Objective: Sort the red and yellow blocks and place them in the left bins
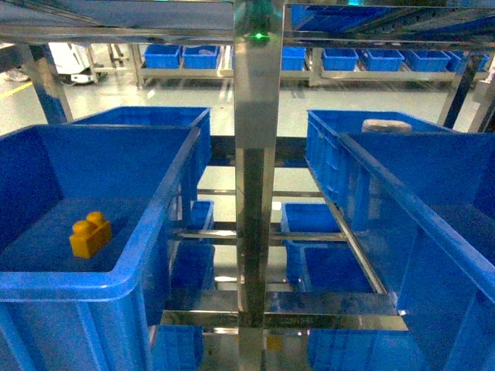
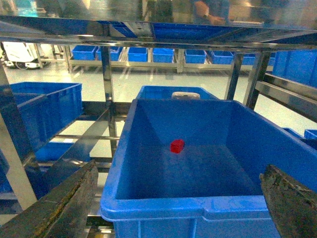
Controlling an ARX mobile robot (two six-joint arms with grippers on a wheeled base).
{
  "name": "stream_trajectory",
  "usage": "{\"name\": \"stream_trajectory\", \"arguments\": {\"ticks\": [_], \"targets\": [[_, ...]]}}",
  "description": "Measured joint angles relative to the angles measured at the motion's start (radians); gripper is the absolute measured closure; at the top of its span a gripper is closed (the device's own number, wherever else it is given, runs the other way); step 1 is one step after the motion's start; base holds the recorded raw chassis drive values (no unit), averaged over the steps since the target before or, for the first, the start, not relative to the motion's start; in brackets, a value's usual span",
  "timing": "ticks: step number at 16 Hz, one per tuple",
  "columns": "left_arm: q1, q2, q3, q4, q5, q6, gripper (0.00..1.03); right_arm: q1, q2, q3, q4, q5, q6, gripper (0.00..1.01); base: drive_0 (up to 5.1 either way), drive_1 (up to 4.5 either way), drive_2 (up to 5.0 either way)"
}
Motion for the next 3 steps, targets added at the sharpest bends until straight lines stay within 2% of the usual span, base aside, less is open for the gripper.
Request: {"name": "stream_trajectory", "arguments": {"ticks": [3], "targets": [[0.000, 0.000, 0.000, 0.000, 0.000, 0.000, 0.05, 0.000, 0.000, 0.000, 0.000, 0.000, 0.000, 0.03, 0.0, 0.00, 0.0]]}}
